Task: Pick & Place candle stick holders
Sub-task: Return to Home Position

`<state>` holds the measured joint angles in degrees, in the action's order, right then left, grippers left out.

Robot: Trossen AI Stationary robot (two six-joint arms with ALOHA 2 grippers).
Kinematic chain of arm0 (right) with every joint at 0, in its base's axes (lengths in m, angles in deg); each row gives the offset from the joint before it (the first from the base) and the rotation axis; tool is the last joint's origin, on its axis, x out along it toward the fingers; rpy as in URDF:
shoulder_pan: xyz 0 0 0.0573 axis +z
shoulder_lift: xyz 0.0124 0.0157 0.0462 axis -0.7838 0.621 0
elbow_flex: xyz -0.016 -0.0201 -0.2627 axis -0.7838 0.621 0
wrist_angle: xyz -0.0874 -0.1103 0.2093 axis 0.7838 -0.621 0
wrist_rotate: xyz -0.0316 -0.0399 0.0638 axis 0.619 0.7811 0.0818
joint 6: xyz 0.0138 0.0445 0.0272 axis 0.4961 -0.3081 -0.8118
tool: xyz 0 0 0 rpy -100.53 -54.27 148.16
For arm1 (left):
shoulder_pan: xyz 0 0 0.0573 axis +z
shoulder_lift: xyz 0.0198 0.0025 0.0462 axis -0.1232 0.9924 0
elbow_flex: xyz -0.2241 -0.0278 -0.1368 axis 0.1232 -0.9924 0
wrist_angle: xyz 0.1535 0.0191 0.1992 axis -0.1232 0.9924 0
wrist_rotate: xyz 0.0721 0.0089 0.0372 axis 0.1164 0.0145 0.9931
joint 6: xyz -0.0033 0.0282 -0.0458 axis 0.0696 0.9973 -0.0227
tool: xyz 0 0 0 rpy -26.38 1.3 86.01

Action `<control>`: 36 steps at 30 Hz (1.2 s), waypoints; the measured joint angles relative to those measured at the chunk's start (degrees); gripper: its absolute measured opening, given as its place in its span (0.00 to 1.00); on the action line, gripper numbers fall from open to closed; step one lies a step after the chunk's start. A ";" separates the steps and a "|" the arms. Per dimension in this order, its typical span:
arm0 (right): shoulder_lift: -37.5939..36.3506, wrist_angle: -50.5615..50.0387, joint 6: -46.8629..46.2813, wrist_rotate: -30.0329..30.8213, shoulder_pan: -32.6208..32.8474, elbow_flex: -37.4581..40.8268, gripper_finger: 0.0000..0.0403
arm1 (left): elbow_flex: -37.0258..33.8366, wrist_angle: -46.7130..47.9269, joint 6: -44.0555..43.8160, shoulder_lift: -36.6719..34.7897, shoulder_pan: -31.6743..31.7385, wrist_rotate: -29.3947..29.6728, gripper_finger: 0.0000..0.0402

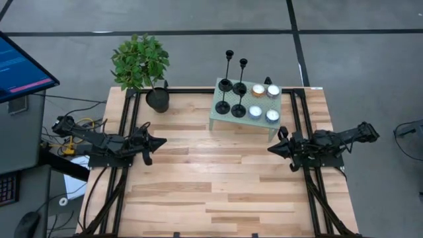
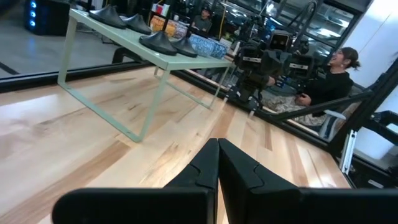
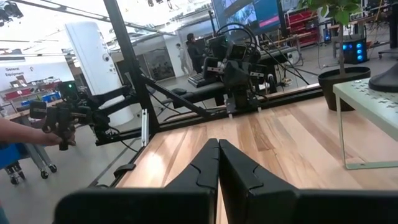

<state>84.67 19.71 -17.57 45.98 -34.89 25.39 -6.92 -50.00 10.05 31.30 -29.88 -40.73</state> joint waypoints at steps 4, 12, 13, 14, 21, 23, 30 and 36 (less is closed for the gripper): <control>0.00 -0.84 -0.02 0.00 -0.01 0.00 0.00 | 0.00 -0.09 0.00 0.02 -0.01 -0.73 0.02; 0.00 -1.38 0.45 0.00 0.01 0.02 0.00 | 0.04 -2.63 2.22 -0.09 0.01 -7.59 0.02; 0.00 -1.36 1.12 0.00 -0.03 0.02 0.00 | 0.04 -3.28 3.00 -0.09 0.01 -9.62 0.02; 0.00 -1.38 1.95 -0.04 0.00 0.02 0.00 | 0.04 -3.64 3.90 -0.09 0.01 -11.79 0.02; 0.00 -0.85 7.97 -6.05 0.01 0.04 0.00 | 0.07 -5.09 8.09 -0.09 0.02 -17.07 0.02; 0.00 -0.77 8.12 -7.43 0.01 0.04 0.00 | 0.07 -5.44 8.99 -0.09 0.04 -17.14 0.02; 0.00 0.47 13.36 -13.96 0.01 0.04 0.00 | 0.07 -9.06 10.03 -0.09 0.01 -25.03 0.02; 0.00 1.18 13.97 -15.30 0.01 0.06 0.00 | 0.07 -13.31 15.49 -0.11 -0.01 -32.79 0.02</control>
<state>84.67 20.89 -3.61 30.68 -34.88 25.45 -6.86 -63.31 25.54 31.19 -29.88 -73.52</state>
